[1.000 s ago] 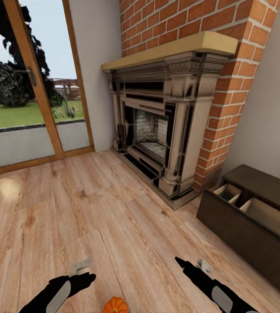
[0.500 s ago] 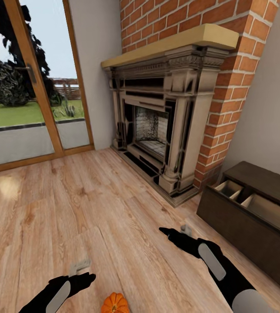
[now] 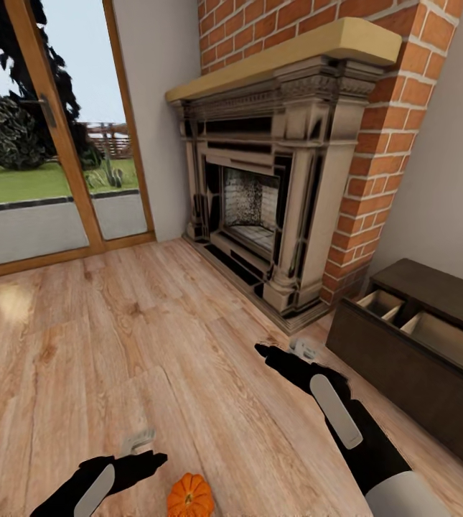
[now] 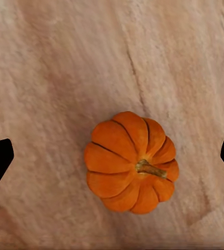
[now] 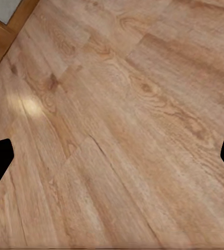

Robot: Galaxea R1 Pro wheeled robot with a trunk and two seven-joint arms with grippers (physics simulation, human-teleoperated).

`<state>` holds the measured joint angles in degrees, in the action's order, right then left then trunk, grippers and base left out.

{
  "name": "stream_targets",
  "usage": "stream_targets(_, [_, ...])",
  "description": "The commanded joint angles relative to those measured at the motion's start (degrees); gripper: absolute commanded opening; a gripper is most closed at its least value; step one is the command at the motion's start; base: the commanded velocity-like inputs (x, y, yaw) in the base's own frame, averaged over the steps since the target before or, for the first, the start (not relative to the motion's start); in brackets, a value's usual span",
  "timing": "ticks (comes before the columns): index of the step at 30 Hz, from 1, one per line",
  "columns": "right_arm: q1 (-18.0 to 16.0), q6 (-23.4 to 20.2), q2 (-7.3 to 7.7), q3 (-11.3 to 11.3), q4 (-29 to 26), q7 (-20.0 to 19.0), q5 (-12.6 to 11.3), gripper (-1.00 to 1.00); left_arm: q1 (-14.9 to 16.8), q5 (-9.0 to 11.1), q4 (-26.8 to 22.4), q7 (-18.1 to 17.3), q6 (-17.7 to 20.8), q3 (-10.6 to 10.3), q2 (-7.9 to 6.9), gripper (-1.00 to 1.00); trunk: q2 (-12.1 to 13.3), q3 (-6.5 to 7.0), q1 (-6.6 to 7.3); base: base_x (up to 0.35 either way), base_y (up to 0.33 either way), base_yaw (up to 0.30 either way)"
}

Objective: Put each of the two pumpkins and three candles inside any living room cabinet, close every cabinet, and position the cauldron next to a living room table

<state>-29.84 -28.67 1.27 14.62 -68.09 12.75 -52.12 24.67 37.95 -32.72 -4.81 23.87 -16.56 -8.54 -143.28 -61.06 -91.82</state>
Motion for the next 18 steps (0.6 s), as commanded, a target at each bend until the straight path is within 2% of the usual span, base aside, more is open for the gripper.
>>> stream_targets(1, [0.0, -0.1, -0.04, 0.2, -0.2, 0.6, -0.6, 1.00, 0.0, 0.2, 0.0, -0.4, 0.3, -0.2, -0.10, 1.00, 0.0, -0.28, -0.01, 0.000, 0.000, 0.000])
stream_targets(18, [0.0, -0.1, -0.21, 1.1, -1.0, 0.5, -0.5, 1.00, 0.0, 0.1, 0.1, -2.2, 0.6, -0.1, -0.31, 1.00, -0.3, -4.05, -0.45, 0.000, 0.000, 0.000])
